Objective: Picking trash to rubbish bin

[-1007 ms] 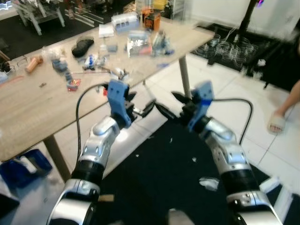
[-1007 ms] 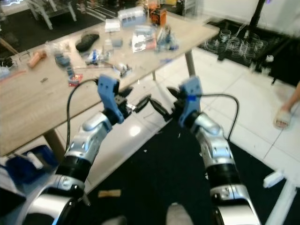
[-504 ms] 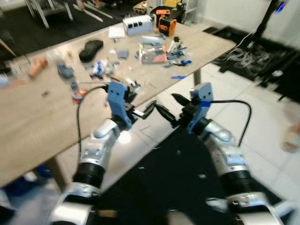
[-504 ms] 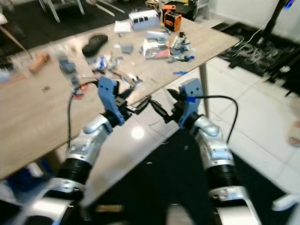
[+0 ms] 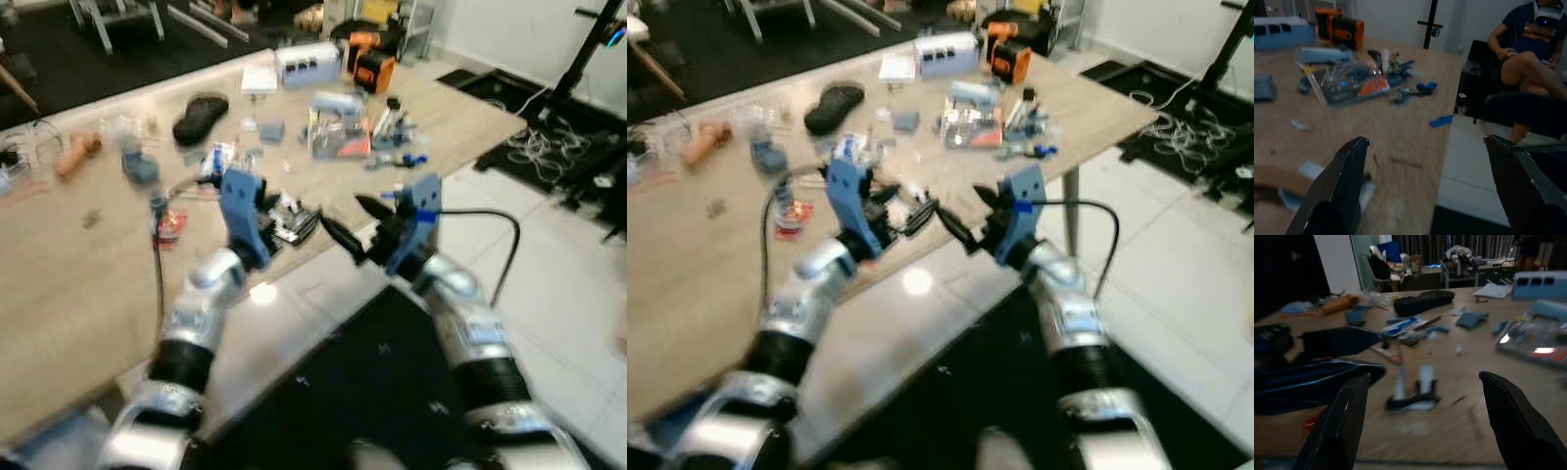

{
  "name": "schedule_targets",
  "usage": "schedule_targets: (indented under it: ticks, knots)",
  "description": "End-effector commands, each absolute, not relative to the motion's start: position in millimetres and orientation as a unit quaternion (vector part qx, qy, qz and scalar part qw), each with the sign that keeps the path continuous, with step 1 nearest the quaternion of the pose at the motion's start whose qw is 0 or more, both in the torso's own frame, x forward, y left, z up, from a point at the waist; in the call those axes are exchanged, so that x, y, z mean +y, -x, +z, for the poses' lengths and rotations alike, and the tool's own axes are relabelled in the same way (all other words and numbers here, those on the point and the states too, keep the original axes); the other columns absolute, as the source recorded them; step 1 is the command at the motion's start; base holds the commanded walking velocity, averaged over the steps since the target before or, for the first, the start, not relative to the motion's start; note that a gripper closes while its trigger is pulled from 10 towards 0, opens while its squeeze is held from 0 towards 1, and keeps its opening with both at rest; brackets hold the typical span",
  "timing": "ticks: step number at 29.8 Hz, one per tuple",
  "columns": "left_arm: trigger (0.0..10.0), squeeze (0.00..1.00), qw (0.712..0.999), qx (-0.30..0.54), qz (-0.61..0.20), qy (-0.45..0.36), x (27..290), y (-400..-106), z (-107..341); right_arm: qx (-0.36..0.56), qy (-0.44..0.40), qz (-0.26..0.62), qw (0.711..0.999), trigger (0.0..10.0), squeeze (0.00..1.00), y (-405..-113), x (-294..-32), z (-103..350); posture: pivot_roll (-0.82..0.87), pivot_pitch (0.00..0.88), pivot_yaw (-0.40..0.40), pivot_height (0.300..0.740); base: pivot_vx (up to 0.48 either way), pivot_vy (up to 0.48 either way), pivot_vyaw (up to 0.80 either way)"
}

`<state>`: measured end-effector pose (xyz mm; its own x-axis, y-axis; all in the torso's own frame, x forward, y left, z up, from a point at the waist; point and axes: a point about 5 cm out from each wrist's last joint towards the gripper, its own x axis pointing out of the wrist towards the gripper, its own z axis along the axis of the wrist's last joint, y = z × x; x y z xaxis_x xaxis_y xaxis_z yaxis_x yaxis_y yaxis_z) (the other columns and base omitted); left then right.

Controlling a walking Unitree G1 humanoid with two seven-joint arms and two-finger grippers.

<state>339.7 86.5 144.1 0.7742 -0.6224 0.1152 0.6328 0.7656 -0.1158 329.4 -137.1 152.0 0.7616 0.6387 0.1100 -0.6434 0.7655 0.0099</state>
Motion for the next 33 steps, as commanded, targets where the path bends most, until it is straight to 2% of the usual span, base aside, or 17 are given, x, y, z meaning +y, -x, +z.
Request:
schedule_targets:
  ticks: [1, 28, 33]
  knots:
    - [10.0, 0.00, 0.939, -0.027, -0.337, 0.069, 86, -339, 140, -0.048, -0.027, 0.356, 0.933, 10.0, 0.00, -329, -128, 152, -0.08, 0.000, 0.021, 0.740, 0.412, 0.000, 0.42]
    - [10.0, 0.00, 0.946, -0.012, -0.322, 0.018, 86, -339, 132, -0.038, -0.029, 0.374, 0.926, 10.0, 0.00, -325, -128, 145, -0.08, 0.000, 0.018, 0.740, 0.000, 0.000, 0.80]
    - [10.0, 0.00, 0.944, -0.011, -0.329, 0.001, 85, -338, 130, -0.041, -0.051, 0.364, 0.929, 10.0, 0.00, -325, -129, 144, -0.09, 0.000, 0.025, 0.740, 0.000, -0.112, 0.00]
